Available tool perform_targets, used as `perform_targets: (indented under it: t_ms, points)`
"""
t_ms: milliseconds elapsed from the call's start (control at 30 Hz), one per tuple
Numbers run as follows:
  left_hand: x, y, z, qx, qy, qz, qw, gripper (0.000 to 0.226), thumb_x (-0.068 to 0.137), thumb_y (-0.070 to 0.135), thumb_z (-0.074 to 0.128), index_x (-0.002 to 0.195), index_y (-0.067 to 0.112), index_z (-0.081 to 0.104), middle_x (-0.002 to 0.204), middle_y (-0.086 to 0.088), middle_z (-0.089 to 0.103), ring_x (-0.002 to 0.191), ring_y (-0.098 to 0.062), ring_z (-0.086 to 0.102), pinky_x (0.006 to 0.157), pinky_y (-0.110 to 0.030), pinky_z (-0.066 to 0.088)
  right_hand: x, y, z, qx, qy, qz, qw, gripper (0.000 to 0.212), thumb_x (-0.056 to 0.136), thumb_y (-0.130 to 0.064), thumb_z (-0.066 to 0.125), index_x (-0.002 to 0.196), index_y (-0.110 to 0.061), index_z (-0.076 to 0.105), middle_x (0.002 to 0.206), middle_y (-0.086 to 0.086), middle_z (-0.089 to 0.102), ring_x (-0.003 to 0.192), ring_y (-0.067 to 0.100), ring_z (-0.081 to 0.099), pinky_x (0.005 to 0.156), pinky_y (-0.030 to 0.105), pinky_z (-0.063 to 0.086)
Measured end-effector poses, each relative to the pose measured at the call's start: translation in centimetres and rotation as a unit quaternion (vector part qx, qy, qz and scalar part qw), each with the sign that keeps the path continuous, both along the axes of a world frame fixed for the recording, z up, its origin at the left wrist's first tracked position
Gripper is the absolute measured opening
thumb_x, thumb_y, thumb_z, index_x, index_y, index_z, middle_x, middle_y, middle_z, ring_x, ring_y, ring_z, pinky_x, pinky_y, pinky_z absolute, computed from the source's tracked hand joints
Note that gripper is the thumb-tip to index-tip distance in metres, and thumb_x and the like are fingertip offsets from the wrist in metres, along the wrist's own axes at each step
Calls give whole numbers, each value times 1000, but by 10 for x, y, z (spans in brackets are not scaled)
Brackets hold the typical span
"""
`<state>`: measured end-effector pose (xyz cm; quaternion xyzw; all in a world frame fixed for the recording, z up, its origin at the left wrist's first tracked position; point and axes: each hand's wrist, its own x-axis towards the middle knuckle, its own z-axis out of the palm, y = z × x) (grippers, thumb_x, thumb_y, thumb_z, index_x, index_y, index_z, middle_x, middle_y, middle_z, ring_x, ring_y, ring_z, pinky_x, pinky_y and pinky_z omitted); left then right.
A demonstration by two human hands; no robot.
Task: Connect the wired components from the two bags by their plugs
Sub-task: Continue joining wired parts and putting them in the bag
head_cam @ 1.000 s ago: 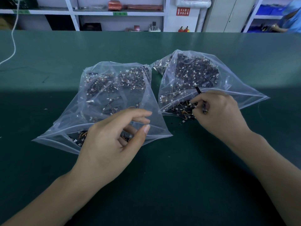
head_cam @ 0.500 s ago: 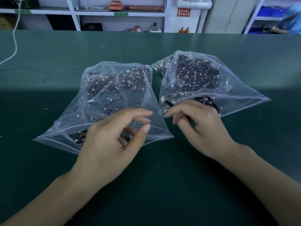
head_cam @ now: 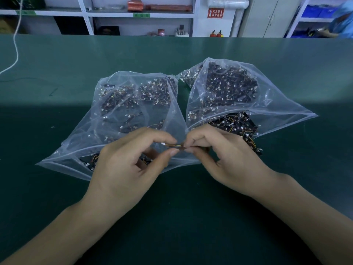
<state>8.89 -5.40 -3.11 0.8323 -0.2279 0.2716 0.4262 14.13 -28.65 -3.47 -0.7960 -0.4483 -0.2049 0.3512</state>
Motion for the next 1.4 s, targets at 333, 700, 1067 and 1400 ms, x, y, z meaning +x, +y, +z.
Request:
perform_targets:
  t_ms: [333,700,1067,1400]
  points:
    - [-1,0,1,-6,11,13,1000,16,97,33,74,109,22,76,92,21,71,73,-11,75,52,-32,59,-1,1,-1,70,-25,-74,994,7,100,-12,76,99,-5,78,90,-6,70,77,10,61,74,20,47]
    - [-2,-1,4,-1,-13,-11,1000,18,98,30,74,100,12,79,96,7,72,72,-16,73,52,-33,55,-1,1,0,50,-50,-65,995,12,102,-16,72,98,-7,78,90,-2,74,76,17,64,73,28,52]
    - [-3,0,3,-5,-27,-30,999,10,99,22,75,102,14,81,100,6,72,71,-18,73,51,-27,51,-1,0,2,21,-60,-45,997,8,101,-8,73,97,-3,78,89,2,74,77,23,63,75,38,52]
    - [-5,-3,8,4,-42,-28,999,4,94,10,78,96,9,81,95,2,73,76,-14,70,60,-18,48,-2,1,0,31,-49,-51,997,10,101,-12,73,95,-5,78,87,-2,72,77,18,63,73,34,52]
